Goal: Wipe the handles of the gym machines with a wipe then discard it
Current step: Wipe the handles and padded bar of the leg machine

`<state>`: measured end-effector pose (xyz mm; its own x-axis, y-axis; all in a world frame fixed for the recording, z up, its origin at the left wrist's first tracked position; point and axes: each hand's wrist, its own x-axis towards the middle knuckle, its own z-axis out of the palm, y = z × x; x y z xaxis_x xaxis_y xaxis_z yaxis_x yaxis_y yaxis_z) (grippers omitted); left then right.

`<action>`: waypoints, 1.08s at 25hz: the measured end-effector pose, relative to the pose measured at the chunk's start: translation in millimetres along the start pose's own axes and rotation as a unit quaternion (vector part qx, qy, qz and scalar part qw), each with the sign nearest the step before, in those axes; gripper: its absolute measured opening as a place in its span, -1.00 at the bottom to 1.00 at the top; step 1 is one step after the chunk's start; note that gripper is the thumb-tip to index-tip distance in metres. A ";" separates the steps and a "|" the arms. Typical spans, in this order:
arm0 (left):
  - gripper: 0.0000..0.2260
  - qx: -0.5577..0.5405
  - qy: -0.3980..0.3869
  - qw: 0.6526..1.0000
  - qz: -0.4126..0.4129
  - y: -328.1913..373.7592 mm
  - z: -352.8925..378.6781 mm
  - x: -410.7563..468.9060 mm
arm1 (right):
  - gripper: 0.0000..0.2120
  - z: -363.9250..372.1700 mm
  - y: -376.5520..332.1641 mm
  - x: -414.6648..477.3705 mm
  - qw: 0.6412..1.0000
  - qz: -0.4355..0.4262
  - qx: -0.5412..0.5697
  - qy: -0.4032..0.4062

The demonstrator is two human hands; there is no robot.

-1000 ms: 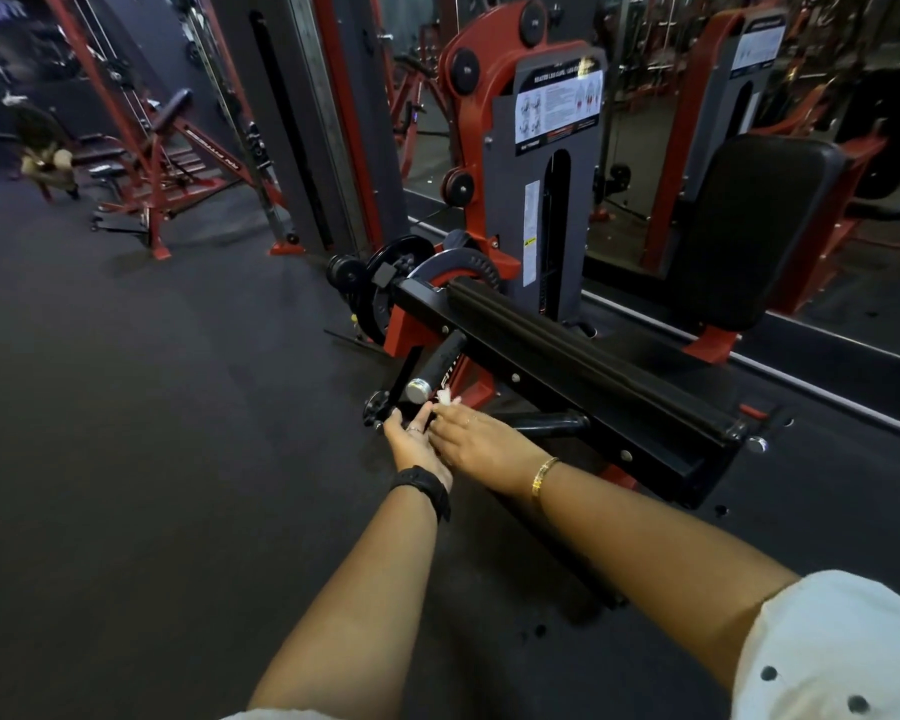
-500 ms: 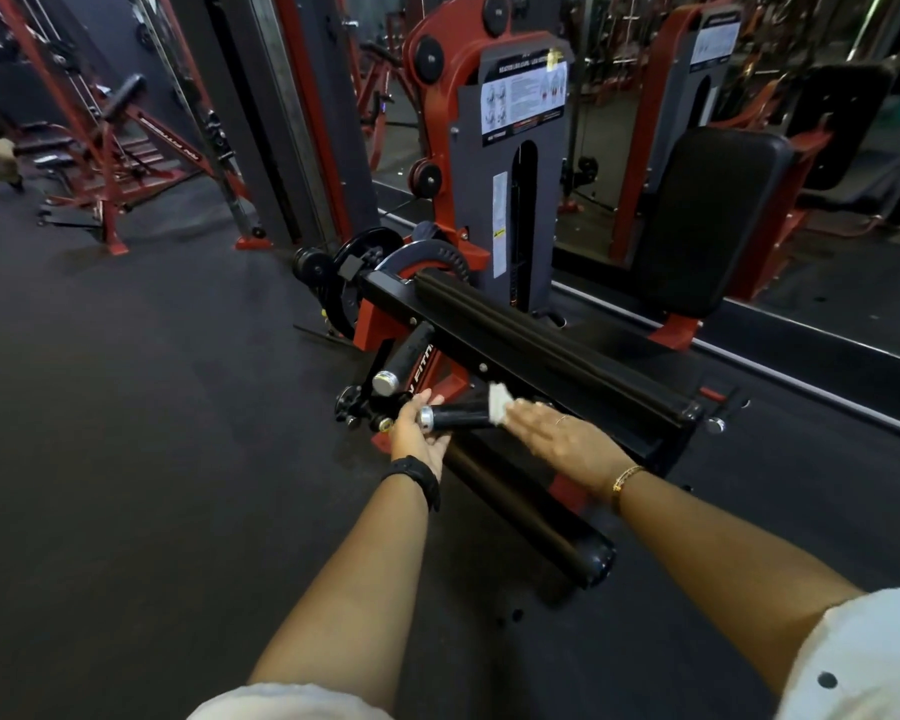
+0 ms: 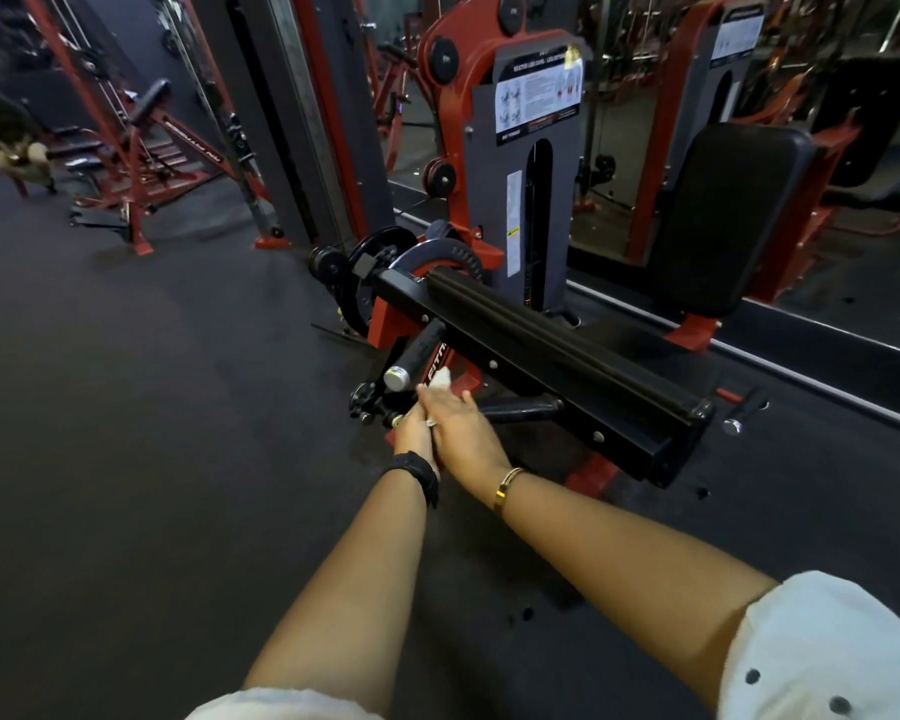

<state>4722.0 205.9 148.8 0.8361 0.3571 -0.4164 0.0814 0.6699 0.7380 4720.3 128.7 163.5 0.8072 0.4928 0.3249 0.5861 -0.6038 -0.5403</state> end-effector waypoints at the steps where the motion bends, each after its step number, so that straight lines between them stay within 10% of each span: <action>1: -0.69 -0.011 -0.008 1.000 -0.003 0.9 -2.6 -0.5 | -0.53 2.9 -5.8 -2.3 0.999 -0.029 0.031 -0.029; 6: -0.63 -0.016 0.017 0.999 0.027 5.0 -11.0 1.5 | -0.58 -7.4 -3.4 -6.9 0.969 0.060 0.238 0.025; 11: -0.60 -0.061 -0.028 0.997 0.027 21.9 -18.9 -5.7 | -0.70 -13.7 -7.7 20.7 0.853 0.229 0.468 0.007; 23: -0.92 0.008 0.044 0.990 0.133 69.5 -101.5 -10.9 | -0.84 52.6 -72.7 48.7 0.848 0.271 0.455 -0.008; 27: -0.91 -0.008 0.076 0.987 0.140 95.4 -142.5 -1.0 | -0.82 86.5 -100.2 65.6 0.787 0.307 0.533 -0.038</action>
<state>4651.6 362.2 143.9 0.7330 0.6230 -0.2730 -0.1506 0.5401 0.8280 4708.5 275.8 171.8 0.8855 0.3725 -0.2778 -0.3382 0.1069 -0.9350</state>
